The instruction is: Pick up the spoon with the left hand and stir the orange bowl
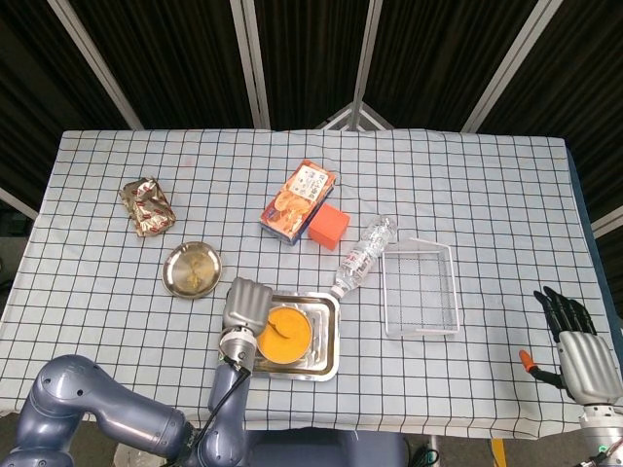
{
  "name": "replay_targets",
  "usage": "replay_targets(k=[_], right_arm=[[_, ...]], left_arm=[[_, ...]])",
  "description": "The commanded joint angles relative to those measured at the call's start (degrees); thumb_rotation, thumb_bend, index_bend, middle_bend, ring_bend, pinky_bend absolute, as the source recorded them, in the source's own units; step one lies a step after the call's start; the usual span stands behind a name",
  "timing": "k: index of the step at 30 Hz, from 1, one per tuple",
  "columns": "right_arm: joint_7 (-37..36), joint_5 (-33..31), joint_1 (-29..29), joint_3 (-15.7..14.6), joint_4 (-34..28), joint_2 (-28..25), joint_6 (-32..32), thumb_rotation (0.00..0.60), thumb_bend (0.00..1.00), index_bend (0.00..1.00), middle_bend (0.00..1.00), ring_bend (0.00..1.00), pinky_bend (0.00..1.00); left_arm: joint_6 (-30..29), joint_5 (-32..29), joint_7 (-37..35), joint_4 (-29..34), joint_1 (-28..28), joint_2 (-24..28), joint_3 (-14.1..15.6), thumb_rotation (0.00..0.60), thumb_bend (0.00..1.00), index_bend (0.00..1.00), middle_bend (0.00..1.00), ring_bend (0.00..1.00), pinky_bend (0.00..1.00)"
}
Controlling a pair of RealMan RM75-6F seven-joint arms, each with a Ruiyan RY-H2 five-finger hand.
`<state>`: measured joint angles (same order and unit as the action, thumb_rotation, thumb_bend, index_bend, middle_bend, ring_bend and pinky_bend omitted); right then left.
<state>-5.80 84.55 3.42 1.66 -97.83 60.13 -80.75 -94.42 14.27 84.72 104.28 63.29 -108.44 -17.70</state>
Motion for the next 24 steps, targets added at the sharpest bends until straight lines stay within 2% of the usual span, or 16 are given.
replay_targets(k=[1,24], right_arm=[[-0.04,-0.01,0.00,0.01,0.01,-0.01,0.01,0.600,0.36,0.00,0.00,0.00,0.00],[0.13,0.09,-0.03,-0.13,-0.12,-0.04,0.05,0.600,0.36,0.00,0.00,0.00,0.00]], left_arm=[[0.03,1.00,-0.89,-0.45,-0.07,-0.40,0.10,0.600,0.79,0.88,1.00,0.92,0.97],[-0.54,3.88,-2.50,0.56,-1.44,0.91,0.35,0.600,0.79,0.88,1.00,0.92,0.97]])
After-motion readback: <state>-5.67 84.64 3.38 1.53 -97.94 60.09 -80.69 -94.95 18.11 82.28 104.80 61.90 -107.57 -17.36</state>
